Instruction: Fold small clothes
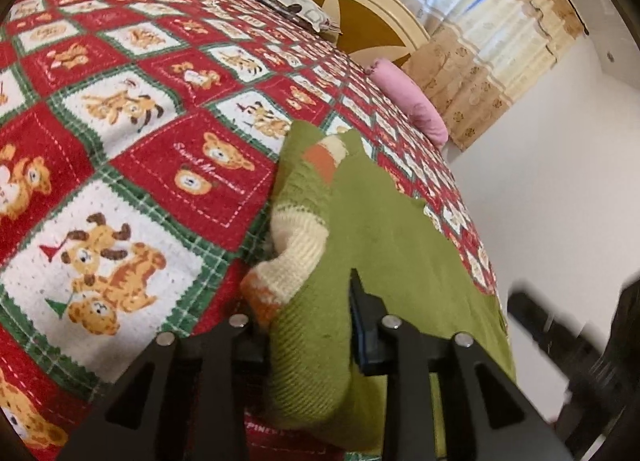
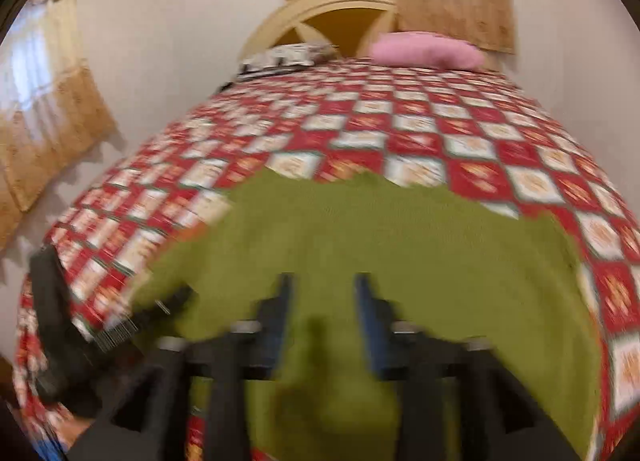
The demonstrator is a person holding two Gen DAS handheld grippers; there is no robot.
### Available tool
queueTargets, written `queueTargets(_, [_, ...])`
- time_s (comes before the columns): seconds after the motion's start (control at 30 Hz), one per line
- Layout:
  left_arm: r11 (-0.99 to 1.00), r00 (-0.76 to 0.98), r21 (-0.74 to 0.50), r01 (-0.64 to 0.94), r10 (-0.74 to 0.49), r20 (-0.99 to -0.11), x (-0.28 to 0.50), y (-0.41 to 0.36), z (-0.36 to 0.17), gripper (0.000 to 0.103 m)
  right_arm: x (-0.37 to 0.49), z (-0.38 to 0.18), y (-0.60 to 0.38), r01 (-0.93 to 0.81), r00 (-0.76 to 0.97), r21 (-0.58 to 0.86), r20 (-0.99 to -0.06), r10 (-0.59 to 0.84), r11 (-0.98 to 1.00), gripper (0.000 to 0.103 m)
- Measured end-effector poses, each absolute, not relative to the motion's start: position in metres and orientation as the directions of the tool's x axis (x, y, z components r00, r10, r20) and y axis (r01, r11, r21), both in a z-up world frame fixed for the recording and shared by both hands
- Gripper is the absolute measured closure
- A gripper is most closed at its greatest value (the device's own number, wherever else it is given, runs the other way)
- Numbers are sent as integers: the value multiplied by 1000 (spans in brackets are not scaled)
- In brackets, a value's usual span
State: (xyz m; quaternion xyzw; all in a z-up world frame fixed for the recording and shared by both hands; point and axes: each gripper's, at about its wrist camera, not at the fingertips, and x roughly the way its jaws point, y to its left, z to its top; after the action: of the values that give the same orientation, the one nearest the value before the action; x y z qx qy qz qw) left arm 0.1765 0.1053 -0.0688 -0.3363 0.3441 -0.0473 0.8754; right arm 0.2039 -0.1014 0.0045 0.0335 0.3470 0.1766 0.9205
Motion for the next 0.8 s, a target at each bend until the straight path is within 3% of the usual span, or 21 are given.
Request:
queueTargets(0.33, [745,766,-652,-141,-335,-549,175,109,-71,71,290,-15,27,-513,524,125,-738,425,849,43])
queueTargets(0.53, [738,769,-660,-144,-336,-544,173,109,-72,71,314,-45,80,-602,433,51,-818,379,797,42])
queueTargets(0.67, [734,769,-663,-146,-337,-543,171,110,-72,71,320,-54,100,-633,430,-22,-841,328,774,35])
queueTargets(0.8, [733,769,-664,-147,-338,-543,170,111,-73,71,313,-57,110,-671,467,-148,-846,258,727,38])
